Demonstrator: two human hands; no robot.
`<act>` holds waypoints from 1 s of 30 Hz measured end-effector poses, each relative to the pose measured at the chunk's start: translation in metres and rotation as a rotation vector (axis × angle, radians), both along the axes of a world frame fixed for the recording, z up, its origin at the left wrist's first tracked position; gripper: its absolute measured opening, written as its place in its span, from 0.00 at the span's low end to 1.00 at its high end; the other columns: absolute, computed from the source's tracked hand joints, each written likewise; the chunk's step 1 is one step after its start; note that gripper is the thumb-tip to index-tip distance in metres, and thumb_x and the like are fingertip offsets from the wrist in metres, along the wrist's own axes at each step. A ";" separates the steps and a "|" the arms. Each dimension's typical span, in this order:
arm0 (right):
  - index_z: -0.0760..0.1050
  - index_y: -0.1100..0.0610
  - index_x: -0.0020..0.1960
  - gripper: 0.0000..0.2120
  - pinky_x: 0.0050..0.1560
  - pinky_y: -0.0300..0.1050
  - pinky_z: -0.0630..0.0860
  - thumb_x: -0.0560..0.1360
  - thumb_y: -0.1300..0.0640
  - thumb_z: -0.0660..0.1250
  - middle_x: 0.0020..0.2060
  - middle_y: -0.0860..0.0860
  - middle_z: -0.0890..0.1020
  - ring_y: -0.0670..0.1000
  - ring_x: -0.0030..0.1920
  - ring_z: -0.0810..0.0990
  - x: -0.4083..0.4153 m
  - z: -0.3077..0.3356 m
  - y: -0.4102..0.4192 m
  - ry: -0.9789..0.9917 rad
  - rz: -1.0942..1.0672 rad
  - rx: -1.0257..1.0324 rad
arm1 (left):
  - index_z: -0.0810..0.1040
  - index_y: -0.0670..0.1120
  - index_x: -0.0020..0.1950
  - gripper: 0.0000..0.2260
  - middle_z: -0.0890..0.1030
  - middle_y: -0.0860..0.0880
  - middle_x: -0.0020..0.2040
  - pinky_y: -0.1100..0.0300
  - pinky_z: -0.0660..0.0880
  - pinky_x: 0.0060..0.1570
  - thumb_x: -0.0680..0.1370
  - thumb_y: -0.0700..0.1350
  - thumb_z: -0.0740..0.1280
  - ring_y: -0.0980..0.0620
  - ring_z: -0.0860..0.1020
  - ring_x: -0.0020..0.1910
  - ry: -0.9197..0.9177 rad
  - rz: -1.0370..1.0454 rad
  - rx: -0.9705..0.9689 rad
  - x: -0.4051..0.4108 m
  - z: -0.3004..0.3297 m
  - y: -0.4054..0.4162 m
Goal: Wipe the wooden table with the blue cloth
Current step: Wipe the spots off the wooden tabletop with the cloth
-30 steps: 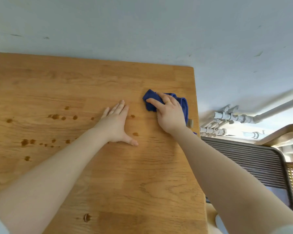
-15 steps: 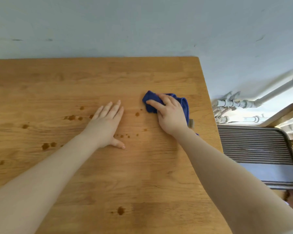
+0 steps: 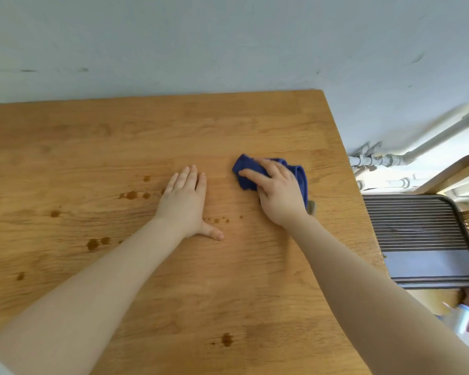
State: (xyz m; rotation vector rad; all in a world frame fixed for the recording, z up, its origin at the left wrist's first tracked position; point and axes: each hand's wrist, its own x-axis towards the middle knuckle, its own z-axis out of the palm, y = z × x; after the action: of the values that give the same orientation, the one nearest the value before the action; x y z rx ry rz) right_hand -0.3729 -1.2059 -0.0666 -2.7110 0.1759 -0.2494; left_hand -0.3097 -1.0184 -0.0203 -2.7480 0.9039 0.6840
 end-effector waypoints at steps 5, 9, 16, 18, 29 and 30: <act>0.71 0.46 0.65 0.21 0.68 0.55 0.58 0.76 0.62 0.56 0.70 0.55 0.67 0.59 0.69 0.63 0.038 0.001 0.008 0.075 -0.210 -0.003 | 0.37 0.42 0.76 0.62 0.36 0.42 0.76 0.53 0.38 0.73 0.59 0.73 0.67 0.46 0.39 0.76 0.028 0.019 -0.034 -0.001 -0.004 0.003; 0.75 0.49 0.62 0.20 0.61 0.59 0.68 0.74 0.57 0.53 0.65 0.57 0.73 0.62 0.62 0.71 -0.011 0.003 0.019 0.019 0.007 -0.014 | 0.38 0.42 0.76 0.62 0.36 0.42 0.76 0.53 0.38 0.72 0.59 0.72 0.68 0.46 0.40 0.76 0.042 0.030 -0.069 -0.001 -0.003 0.003; 0.74 0.49 0.63 0.21 0.60 0.61 0.69 0.73 0.57 0.53 0.65 0.58 0.73 0.63 0.62 0.72 -0.020 0.001 0.011 0.059 0.133 -0.050 | 0.38 0.42 0.76 0.61 0.37 0.42 0.77 0.53 0.39 0.73 0.60 0.71 0.69 0.45 0.40 0.76 0.049 0.036 -0.087 -0.001 -0.001 0.003; 0.75 0.49 0.62 0.22 0.60 0.63 0.69 0.74 0.55 0.50 0.64 0.60 0.74 0.64 0.62 0.72 0.006 0.004 0.009 0.059 0.002 -0.024 | 0.38 0.43 0.76 0.61 0.37 0.43 0.77 0.53 0.40 0.73 0.60 0.71 0.69 0.46 0.40 0.76 0.055 0.048 -0.094 -0.002 -0.001 0.004; 0.74 0.49 0.62 0.22 0.61 0.59 0.67 0.71 0.59 0.53 0.66 0.56 0.73 0.62 0.64 0.71 -0.040 0.002 0.028 0.101 0.279 -0.008 | 0.38 0.44 0.76 0.62 0.36 0.44 0.77 0.53 0.41 0.73 0.59 0.70 0.71 0.47 0.40 0.76 0.056 0.091 -0.110 -0.003 -0.005 0.003; 0.74 0.48 0.63 0.22 0.62 0.59 0.66 0.72 0.59 0.53 0.66 0.56 0.72 0.62 0.65 0.70 -0.036 0.003 0.022 0.110 0.326 -0.018 | 0.38 0.43 0.76 0.62 0.37 0.44 0.77 0.53 0.41 0.74 0.59 0.70 0.71 0.47 0.40 0.76 0.055 0.093 -0.110 -0.002 -0.005 0.002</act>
State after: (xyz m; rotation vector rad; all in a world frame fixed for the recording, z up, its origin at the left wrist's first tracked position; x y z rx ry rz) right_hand -0.4092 -1.1836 -0.0638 -2.7189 -0.2377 -0.0057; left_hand -0.3116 -1.0160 -0.0251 -2.8970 0.8537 0.7503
